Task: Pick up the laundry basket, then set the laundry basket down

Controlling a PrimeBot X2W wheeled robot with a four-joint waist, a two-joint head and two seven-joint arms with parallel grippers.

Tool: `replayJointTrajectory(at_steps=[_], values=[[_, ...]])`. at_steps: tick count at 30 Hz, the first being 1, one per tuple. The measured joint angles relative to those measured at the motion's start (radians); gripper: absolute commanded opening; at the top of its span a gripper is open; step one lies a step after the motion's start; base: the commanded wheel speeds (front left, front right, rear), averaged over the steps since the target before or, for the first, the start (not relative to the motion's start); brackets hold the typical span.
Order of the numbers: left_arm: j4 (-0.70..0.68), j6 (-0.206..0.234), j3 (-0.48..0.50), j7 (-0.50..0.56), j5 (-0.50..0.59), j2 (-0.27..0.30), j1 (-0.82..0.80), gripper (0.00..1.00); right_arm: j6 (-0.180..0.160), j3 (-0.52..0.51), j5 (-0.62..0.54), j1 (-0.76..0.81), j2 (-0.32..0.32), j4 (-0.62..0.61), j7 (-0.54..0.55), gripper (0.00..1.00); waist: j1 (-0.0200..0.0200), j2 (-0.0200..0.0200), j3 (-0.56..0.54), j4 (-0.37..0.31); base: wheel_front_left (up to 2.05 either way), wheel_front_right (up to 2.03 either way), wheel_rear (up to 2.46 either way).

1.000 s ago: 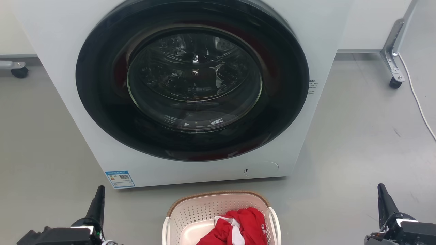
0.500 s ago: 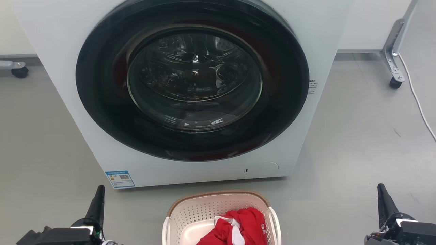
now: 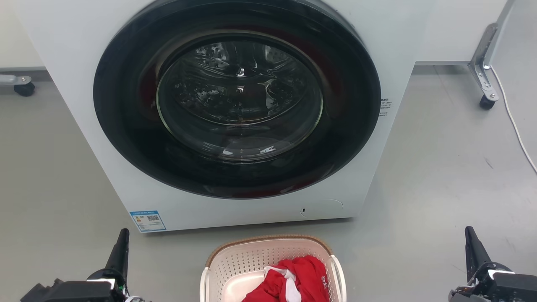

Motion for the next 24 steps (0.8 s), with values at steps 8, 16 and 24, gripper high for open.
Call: replayJointTrajectory(at_steps=[8,16,24], values=[[0.0,0.0,0.0,0.0,0.0,0.0,0.0,0.0,0.0,0.0,0.0,0.0,0.0,0.0,0.0,0.0,0.0,0.0,0.0,0.0,0.0,0.0,0.0],[0.001,0.0,0.0,0.0,0.0,0.0,0.0,0.0,0.0,0.0,0.0,0.0,0.0,0.0,0.0,0.0,0.0,0.0,0.0,0.0,0.0,0.0,0.0],[0.001,0.0,0.0,0.0,0.0,0.0,0.0,0.0,0.0,0.0,0.0,0.0,0.0,0.0,0.0,0.0,0.0,0.0,0.0,0.0,0.0,0.0,0.0]])
